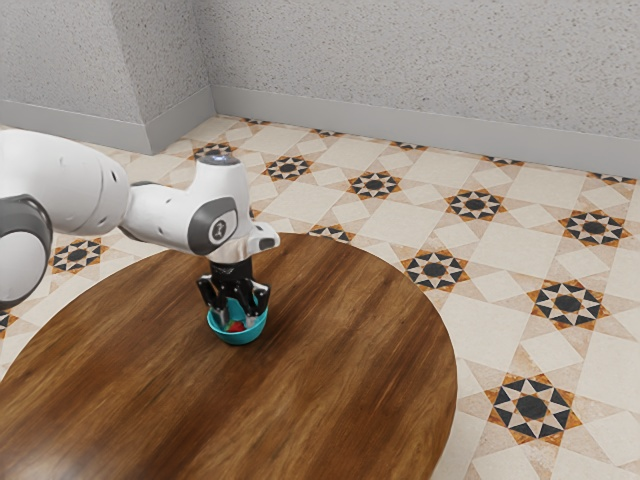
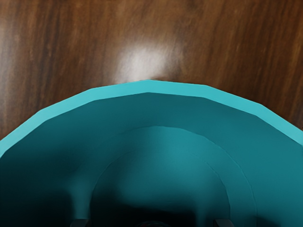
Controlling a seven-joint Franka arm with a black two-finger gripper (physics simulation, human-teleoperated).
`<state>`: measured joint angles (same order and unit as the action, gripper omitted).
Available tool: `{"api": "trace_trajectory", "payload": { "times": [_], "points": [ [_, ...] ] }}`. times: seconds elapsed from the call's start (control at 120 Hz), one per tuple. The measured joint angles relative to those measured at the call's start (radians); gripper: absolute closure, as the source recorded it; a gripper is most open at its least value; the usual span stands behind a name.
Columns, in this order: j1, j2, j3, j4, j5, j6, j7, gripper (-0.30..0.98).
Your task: Take strawberry from the bowl
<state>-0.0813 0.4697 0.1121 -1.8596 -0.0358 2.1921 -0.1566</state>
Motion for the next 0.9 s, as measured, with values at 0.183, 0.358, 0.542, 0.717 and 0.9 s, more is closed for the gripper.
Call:
{"api": "trace_trajectory", "payload": {
  "times": [0.183, 0.358, 0.542, 0.717, 0.9],
  "points": [
    [0.000, 0.002, -0.010, 0.002, 0.009, 0.007, -0.006, 0.46],
    [0.001, 0.006, -0.026, 0.017, 0.005, 0.006, -0.003, 0.49],
    [0.000, -0.006, -0.027, 0.019, 0.003, 0.001, 0.003, 0.53],
    [-0.001, -0.068, -0.025, 0.019, 0.023, -0.014, -0.003, 0.56],
    [-0.013, -0.125, -0.039, 0.020, 0.039, -0.027, -0.011, 0.58]
  ]
}}
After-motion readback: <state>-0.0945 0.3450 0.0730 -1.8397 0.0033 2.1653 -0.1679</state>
